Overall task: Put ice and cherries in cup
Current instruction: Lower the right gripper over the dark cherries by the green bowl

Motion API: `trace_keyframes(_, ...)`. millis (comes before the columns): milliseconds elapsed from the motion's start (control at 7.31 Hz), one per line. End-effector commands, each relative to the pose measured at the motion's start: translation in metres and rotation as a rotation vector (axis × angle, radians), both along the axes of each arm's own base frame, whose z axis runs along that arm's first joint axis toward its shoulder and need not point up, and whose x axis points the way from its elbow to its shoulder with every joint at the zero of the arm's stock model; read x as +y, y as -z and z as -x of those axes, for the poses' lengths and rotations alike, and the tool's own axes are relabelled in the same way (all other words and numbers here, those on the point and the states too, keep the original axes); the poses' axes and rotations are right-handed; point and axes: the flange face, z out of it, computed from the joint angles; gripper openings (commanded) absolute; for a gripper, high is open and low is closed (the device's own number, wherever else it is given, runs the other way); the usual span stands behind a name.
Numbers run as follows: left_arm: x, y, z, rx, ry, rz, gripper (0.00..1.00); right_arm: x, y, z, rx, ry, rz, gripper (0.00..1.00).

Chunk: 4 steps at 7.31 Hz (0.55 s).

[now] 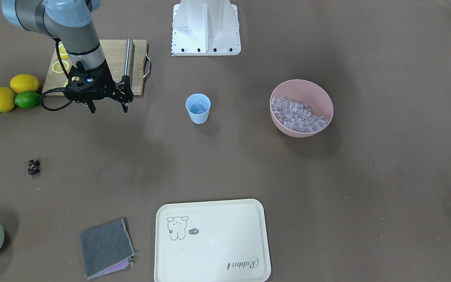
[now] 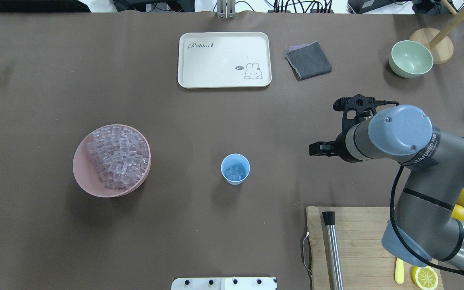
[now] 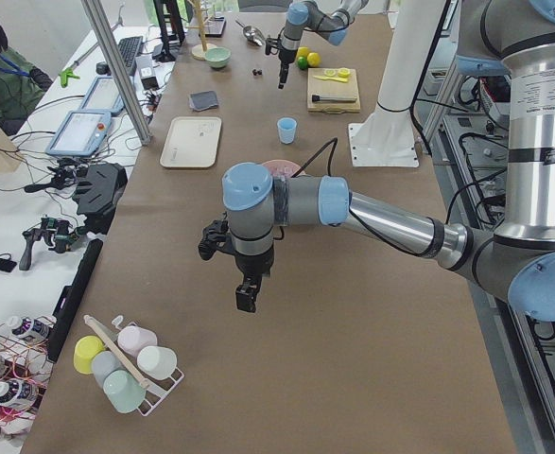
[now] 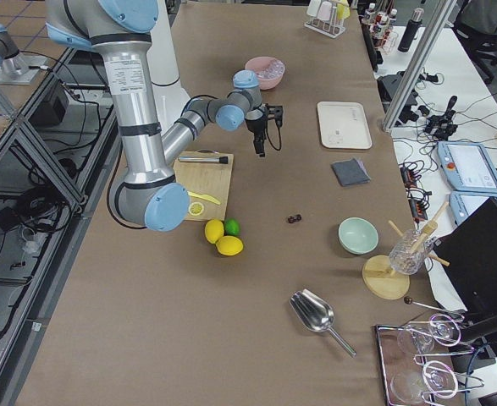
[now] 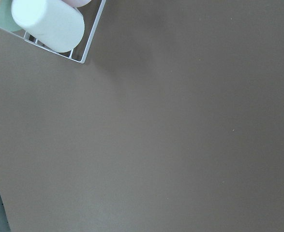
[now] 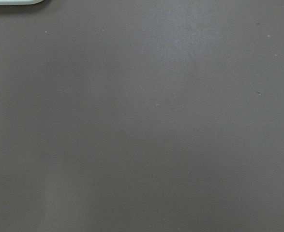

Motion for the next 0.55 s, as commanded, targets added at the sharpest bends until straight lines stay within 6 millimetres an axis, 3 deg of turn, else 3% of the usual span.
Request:
trace_keyframes(0, -0.001, 0.000, 0.001, 0.000, 0.000, -0.009, 0.98, -0.045, -0.024, -0.039, 0.043, 0.154, -0.086, 1.00)
trace_keyframes(274, 0.001, -0.002, 0.001, 0.000, 0.001, -0.015, 0.98, -0.107, -0.071, -0.100, -0.015, 0.258, -0.115, 1.00)
trace_keyframes(410, 0.005, -0.005, 0.001, 0.000, 0.001, -0.016, 0.98, -0.127, -0.102, -0.113, -0.026, 0.292, -0.155, 1.00)
